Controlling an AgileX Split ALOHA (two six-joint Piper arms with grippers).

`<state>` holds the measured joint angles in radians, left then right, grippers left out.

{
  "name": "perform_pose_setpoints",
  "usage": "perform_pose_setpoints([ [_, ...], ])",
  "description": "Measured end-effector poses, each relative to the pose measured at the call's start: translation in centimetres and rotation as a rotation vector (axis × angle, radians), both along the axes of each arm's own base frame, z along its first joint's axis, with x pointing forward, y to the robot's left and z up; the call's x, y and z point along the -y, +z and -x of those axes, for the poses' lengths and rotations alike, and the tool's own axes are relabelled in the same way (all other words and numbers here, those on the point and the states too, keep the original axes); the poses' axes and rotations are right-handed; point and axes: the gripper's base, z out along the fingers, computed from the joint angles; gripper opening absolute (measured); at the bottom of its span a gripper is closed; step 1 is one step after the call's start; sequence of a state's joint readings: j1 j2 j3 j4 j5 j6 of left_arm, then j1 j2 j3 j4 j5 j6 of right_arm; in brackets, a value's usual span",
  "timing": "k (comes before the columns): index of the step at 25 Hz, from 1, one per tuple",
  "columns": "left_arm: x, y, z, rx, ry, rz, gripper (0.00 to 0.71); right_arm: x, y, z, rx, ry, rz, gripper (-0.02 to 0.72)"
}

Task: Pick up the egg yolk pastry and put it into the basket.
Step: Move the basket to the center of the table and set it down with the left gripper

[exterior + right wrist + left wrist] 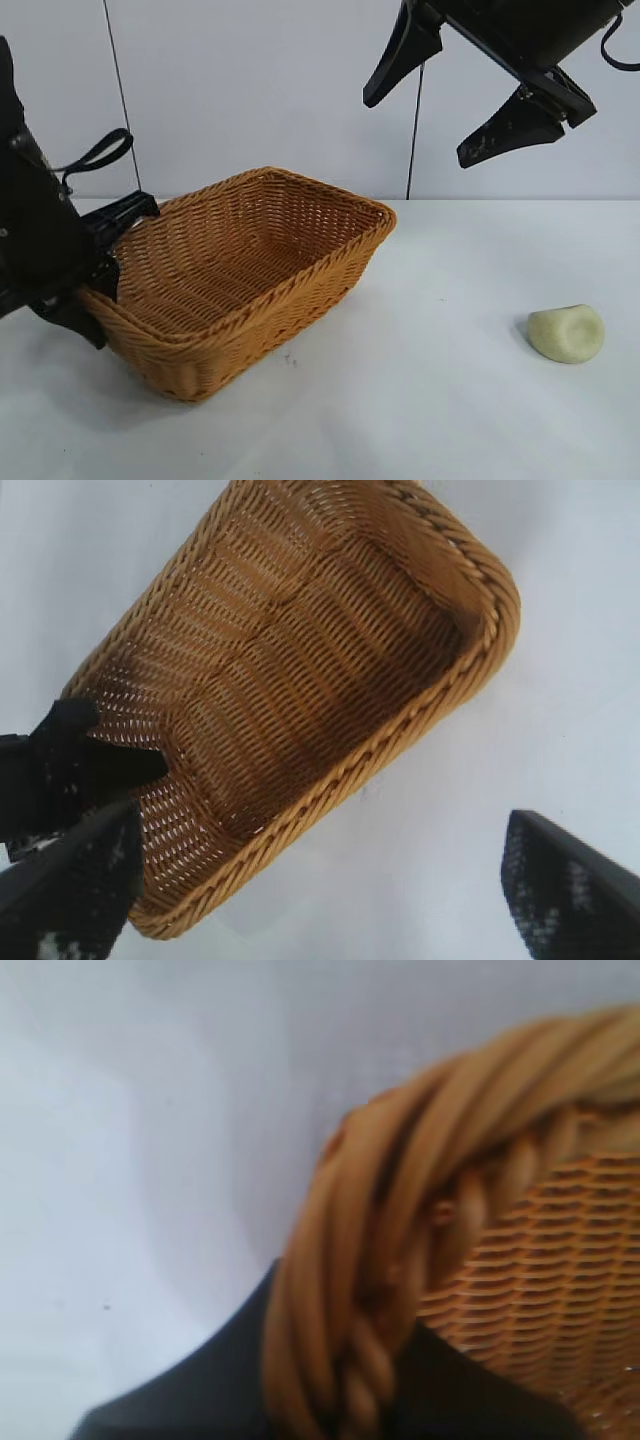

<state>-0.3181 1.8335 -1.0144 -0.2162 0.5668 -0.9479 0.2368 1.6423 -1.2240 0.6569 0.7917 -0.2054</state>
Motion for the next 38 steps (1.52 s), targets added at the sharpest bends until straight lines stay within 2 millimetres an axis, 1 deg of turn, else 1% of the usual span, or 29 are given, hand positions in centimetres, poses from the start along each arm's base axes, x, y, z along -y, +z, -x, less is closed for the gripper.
perform_pose_setpoints([
  [2, -0.7, 1.1, -1.1, 0.018, -0.07, 0.016, 0.09, 0.0, 0.0, 0.0, 0.0, 0.0, 0.0, 0.695],
  [4, -1.0, 2.5, -2.3, 0.069, -0.15, 0.024, 0.09, 0.0, 0.0, 0.0, 0.0, 0.0, 0.0, 0.695],
  [6, -1.1, 3.6, -3.1, 0.098, -0.219, 0.017, 0.09, 0.0, 0.0, 0.0, 0.0, 0.0, 0.0, 0.695],
  [10, -1.2, 4.9, -3.7, 0.113, -0.348, -0.024, 0.09, 0.0, 0.0, 0.0, 0.0, 0.0, 0.0, 0.695],
  [13, -1.1, 5.1, -3.9, 0.09, -0.416, -0.035, 0.09, 0.0, 0.0, 0.0, 0.0, 0.0, 0.0, 0.695],
  [16, -0.7, 4.6, -4.7, 0.039, -0.505, -0.032, 0.09, 0.0, 0.0, 0.0, -0.001, 0.001, 0.0, 0.695],
  [19, -0.2, 4.1, -6.0, -0.005, -0.61, -0.027, 0.09, 0.0, 0.0, 0.0, -0.003, 0.002, 0.0, 0.695],
  [22, 0.4, 4.1, -7.2, -0.018, -0.707, -0.025, 0.09, 0.0, 0.0, 0.0, -0.003, 0.002, 0.0, 0.695],
  [25, 1.1, 3.8, -7.8, -0.015, -0.746, -0.023, 0.09, 0.0, 0.0, 0.1, -0.005, 0.003, 0.0, 0.695],
  [29, 1.5, 3.1, -8.0, -0.011, -0.749, -0.017, 0.09, 0.0, 0.0, 0.1, -0.008, 0.006, 0.0, 0.695],
  [33, 1.6, 1.5, -8.4, -0.02, -0.751, -0.013, 0.09, 0.0, 0.0, 0.1, -0.009, 0.006, 0.0, 0.695],
  [38, 1.5, -1.6, -8.4, -0.043, -0.735, -0.022, 0.09, 0.0, 0.0, 0.1, -0.009, 0.006, 0.0, 0.695],
])
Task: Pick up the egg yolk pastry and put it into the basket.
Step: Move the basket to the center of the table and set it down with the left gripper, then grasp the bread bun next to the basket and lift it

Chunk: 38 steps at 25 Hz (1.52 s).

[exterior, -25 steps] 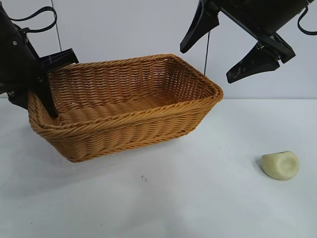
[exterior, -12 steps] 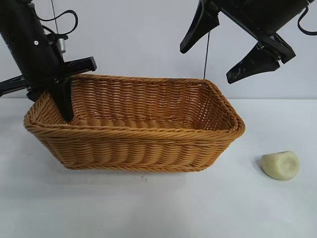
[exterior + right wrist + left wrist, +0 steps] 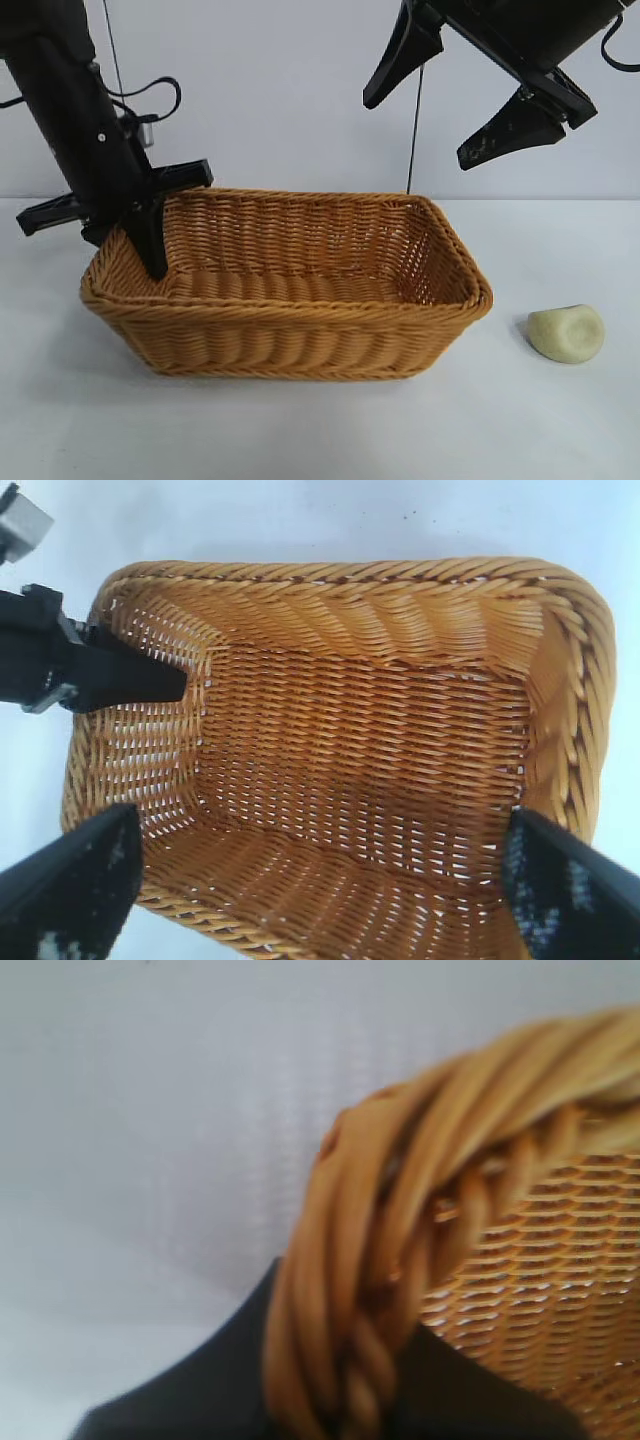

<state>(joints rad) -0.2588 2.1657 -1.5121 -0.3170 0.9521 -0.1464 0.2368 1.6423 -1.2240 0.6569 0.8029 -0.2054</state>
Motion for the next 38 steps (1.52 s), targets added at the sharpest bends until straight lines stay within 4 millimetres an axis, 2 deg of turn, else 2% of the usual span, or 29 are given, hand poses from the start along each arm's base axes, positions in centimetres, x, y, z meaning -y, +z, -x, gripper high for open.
perform_pose_setpoints([
  [4, 0.1, -1.4, 0.0, -0.018, -0.005, 0.003, 0.089, 0.0, 0.0, 0.0, 0.0, 0.0, 0.0, 0.695],
  [8, 0.1, -1.5, 0.0, -0.008, -0.018, 0.006, 0.09, 0.0, 0.0, 0.0, -0.001, 0.001, 0.0, 0.695],
  [10, 0.1, -1.5, 0.0, -0.008, -0.02, 0.006, 0.114, 0.0, 0.0, 0.0, -0.001, 0.001, 0.0, 0.695],
  [12, 0.1, -1.5, 0.0, -0.012, -0.021, 0.007, 0.23, 0.0, 0.0, 0.0, -0.003, 0.002, 0.0, 0.695],
  [15, 0.1, -1.5, 0.2, -0.035, -0.027, 0.009, 0.486, 0.0, 0.0, 0.0, -0.004, 0.003, 0.0, 0.695],
  [16, 0.1, -1.5, 0.3, -0.043, -0.029, 0.008, 0.546, 0.0, 0.0, 0.0, -0.004, 0.003, 0.0, 0.695],
  [17, 0.1, -1.5, 0.4, -0.053, -0.032, 0.008, 0.598, 0.0, 0.0, 0.0, -0.004, 0.003, 0.0, 0.695],
  [19, 0.1, -1.1, 0.5, -0.061, -0.037, 0.008, 0.647, 0.0, 0.0, 0.0, -0.004, 0.003, 0.0, 0.695],
  [23, -0.1, 1.4, 0.6, -0.016, -0.055, 0.005, 0.671, 0.0, 0.0, 0.0, -0.004, 0.003, 0.0, 0.695],
  [28, -0.7, 7.3, 0.8, 0.122, -0.104, -0.041, 0.678, 0.0, 0.0, 0.0, -0.004, 0.003, 0.0, 0.695],
  [30, -1.2, 9.1, 1.0, 0.168, -0.114, -0.081, 0.678, 0.0, 0.0, 0.0, -0.004, 0.003, 0.0, 0.695],
  [33, -1.8, 10.1, 1.1, 0.195, -0.109, -0.12, 0.678, 0.0, 0.0, 0.0, -0.004, 0.003, 0.0, 0.695],
  [38, -3.2, 10.1, 0.9, 0.188, -0.093, -0.157, 0.678, 0.0, 0.0, 0.1, -0.006, 0.003, 0.0, 0.695],
])
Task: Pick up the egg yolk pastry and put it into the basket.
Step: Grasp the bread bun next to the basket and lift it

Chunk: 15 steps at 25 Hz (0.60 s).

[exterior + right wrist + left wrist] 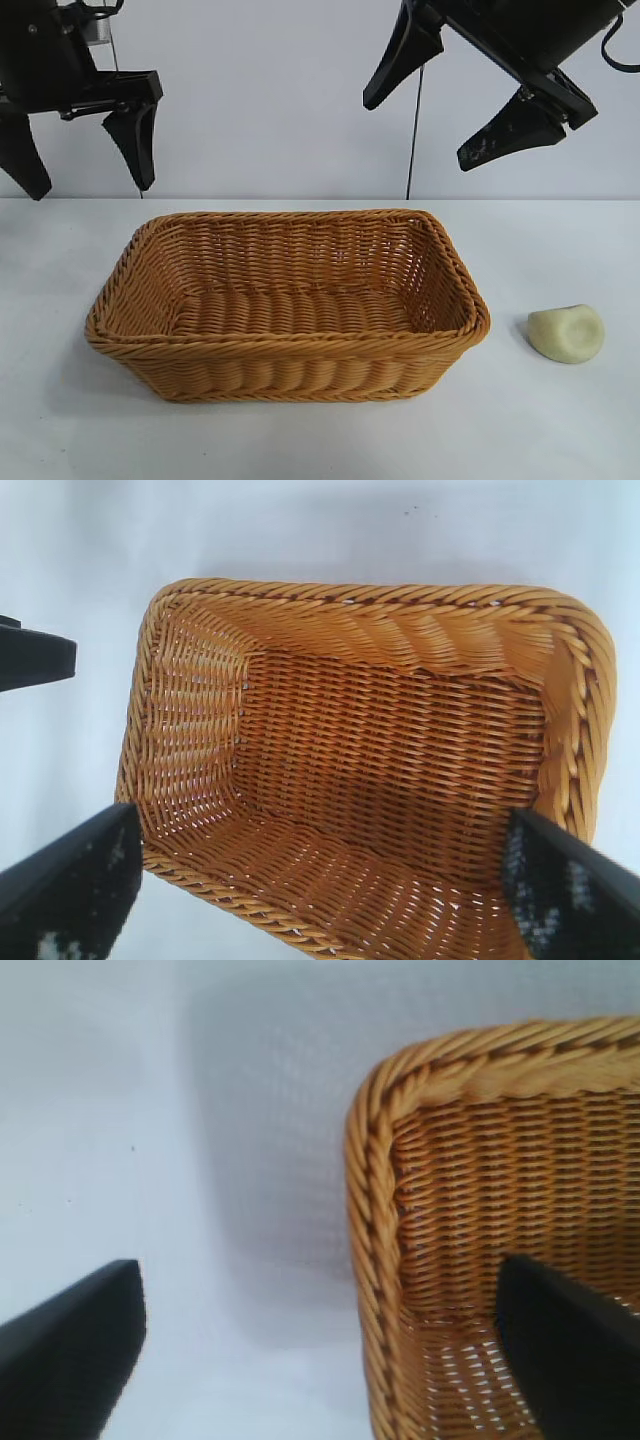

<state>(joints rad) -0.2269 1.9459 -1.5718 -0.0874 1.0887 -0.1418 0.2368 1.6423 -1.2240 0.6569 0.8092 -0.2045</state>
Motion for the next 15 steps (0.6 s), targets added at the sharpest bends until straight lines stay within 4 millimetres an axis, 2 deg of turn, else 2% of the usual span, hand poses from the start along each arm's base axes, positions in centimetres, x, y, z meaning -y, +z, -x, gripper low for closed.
perform_pose_setpoints([
  [8, -6.0, 0.0, -0.6, -0.033, 0.084, -0.075, 0.678, 0.0, 0.0, 0.0, 0.0, 0.0, 0.0, 0.695],
  [15, -7.2, 0.4, 0.1, -0.08, 0.068, -0.144, 0.678, 0.0, 0.0, 0.0, 0.0, 0.0, 0.0, 0.695],
])
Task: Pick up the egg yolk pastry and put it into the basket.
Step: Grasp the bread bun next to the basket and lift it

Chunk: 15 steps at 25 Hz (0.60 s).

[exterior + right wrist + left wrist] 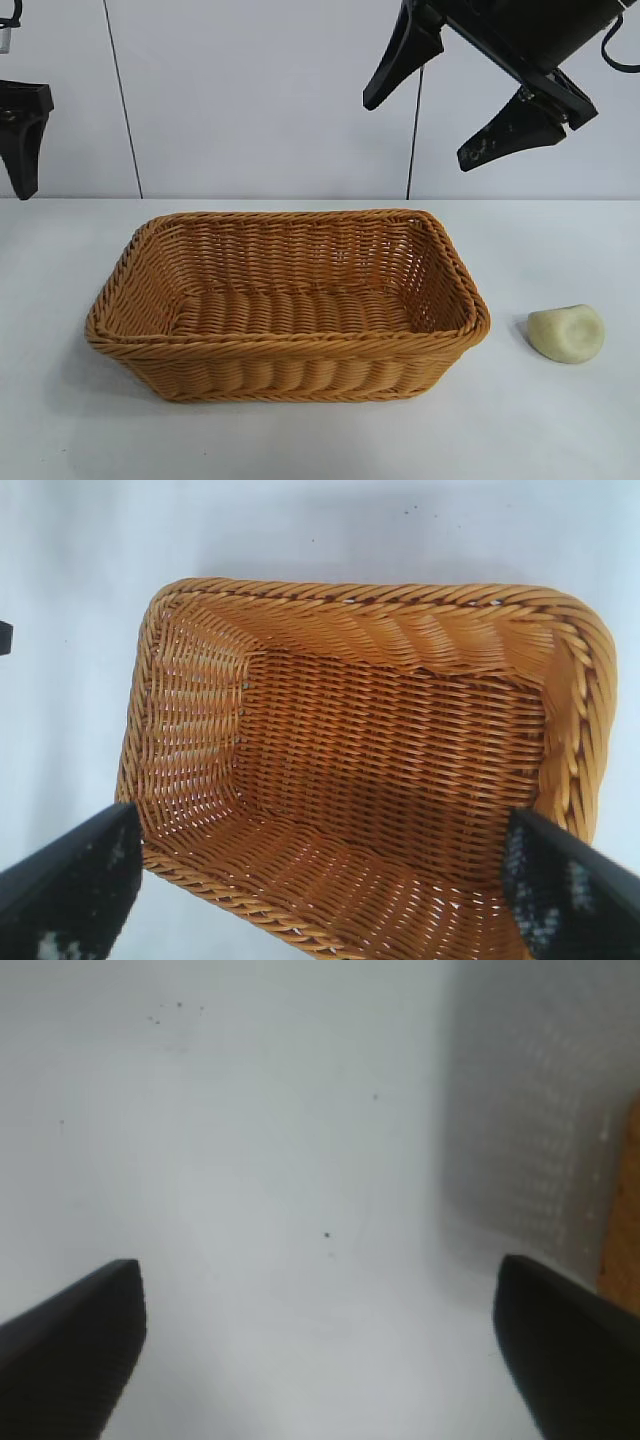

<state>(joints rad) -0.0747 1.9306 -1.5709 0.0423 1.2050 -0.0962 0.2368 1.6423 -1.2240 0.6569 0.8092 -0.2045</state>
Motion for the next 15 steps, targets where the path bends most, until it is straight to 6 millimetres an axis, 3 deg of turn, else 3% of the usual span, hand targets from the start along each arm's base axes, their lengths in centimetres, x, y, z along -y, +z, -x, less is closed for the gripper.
perform_pose_setpoints([
  [7, -0.3, 2.9, 2.7, 0.052, -0.002, -0.002, 0.678, 0.0, 0.0, 0.0, 0.0, 0.0, 0.0, 0.695],
  [10, -0.4, 4.4, 5.2, 0.074, -0.001, -0.001, 0.678, 0.0, 0.0, 0.0, -0.001, 0.0, 0.0, 0.695],
  [15, -0.9, 7.1, 11.4, 0.136, -0.001, 0.004, 0.678, 0.0, 0.0, 0.0, -0.001, 0.0, 0.0, 0.695],
])
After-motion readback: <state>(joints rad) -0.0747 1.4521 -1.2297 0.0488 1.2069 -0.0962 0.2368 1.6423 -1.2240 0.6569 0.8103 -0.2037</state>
